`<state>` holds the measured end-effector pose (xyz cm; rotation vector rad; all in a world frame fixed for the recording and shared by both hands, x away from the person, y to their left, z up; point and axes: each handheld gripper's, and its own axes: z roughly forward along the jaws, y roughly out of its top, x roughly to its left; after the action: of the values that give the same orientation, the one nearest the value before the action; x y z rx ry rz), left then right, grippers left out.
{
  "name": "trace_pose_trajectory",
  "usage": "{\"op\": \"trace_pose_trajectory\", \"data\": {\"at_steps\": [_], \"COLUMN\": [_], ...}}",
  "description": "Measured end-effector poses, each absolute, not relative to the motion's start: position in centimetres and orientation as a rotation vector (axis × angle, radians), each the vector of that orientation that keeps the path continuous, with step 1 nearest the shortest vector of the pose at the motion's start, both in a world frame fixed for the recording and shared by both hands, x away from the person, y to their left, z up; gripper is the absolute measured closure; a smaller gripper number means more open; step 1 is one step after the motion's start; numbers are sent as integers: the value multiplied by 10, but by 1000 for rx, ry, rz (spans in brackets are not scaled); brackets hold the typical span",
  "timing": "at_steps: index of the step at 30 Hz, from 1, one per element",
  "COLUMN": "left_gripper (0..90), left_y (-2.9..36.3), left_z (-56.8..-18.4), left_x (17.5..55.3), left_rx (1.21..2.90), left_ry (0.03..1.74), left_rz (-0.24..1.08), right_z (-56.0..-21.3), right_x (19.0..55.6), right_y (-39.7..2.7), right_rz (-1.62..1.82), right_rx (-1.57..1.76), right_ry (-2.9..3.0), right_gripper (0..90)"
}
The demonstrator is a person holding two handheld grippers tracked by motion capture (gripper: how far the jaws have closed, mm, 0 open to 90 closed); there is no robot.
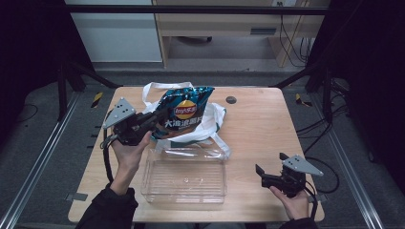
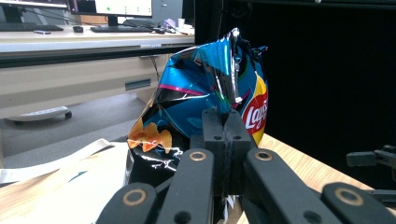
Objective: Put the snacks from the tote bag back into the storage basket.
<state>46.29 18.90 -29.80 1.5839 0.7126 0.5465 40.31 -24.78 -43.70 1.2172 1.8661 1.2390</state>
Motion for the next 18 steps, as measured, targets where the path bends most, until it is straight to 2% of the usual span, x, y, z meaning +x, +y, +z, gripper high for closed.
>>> {"op": "trace_pose_trajectory", "data": {"at_steps": [18], "left_gripper": [900], "left_y": [194], "left_z": [-294], "left_x": [424], "left_rx": [1579], "left_ry": [636], "left_rz": [528], "right_z": [-436], "right_x": [402], "right_y": [-247], "right_rz": [1244], "right_rx": [1217], "right_ry": [1864], "right_gripper": [42]}}
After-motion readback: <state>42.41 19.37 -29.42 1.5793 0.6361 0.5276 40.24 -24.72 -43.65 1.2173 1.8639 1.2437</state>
